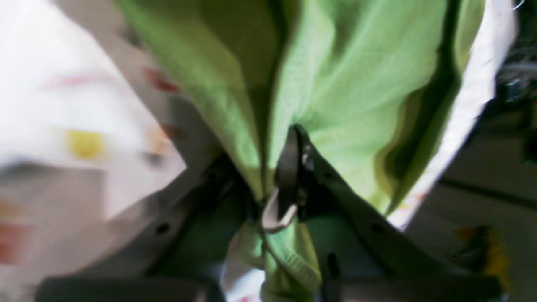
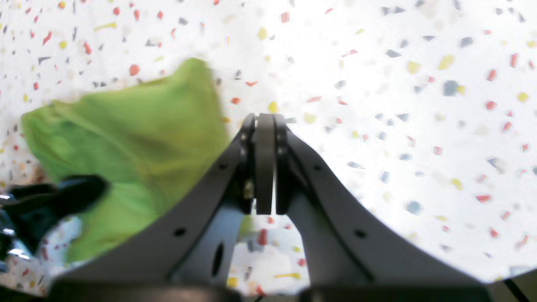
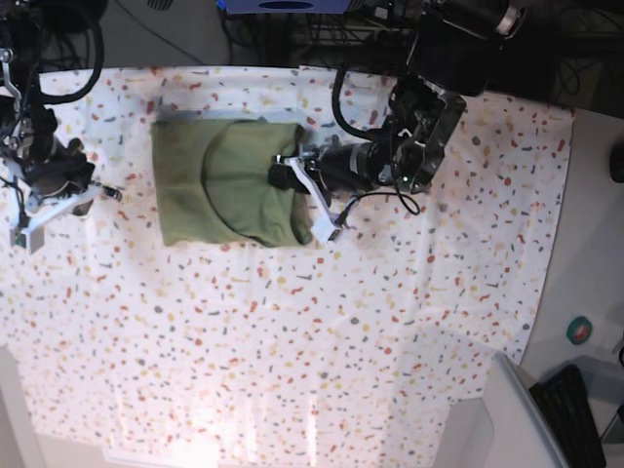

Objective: Layout the t-shirt on the table in an organized manner, then fold the t-shirt properly
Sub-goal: 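Grasp the green bundle's edge with the left gripper, then tuck and smooth the bundle's edge under with the left gripper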

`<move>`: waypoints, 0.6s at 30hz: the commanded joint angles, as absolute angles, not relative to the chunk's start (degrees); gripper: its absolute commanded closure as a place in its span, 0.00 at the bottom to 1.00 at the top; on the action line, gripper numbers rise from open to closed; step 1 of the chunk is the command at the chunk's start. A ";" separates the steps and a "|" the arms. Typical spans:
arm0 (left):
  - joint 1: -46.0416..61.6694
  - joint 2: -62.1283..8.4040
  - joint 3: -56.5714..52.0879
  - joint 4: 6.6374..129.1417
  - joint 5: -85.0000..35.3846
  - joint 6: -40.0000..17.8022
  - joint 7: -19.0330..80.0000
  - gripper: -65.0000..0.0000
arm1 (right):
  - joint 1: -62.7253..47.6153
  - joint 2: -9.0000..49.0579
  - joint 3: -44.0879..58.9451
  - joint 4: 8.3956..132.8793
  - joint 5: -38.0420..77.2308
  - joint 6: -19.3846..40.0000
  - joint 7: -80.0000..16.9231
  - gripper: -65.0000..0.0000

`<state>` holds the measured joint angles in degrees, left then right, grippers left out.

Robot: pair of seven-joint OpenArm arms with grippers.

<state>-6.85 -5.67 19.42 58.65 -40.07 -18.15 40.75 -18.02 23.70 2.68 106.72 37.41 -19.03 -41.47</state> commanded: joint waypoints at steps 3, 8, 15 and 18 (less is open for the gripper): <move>-12.62 -11.30 30.20 59.47 -38.55 -16.66 43.12 1.00 | -17.89 24.66 3.74 107.47 37.49 -18.77 -40.40 1.00; -22.64 -17.19 53.32 59.65 -38.55 -16.75 42.86 1.00 | -18.51 24.66 3.65 107.47 37.49 -18.77 -40.40 1.00; -33.98 -18.59 80.48 61.85 -26.59 -16.75 42.68 1.00 | -18.77 24.66 3.65 107.38 37.49 -18.77 -40.40 1.00; -34.07 -18.33 80.84 63.34 -17.36 -16.75 42.68 1.00 | -18.77 24.66 3.65 107.30 37.49 -18.77 -40.57 1.00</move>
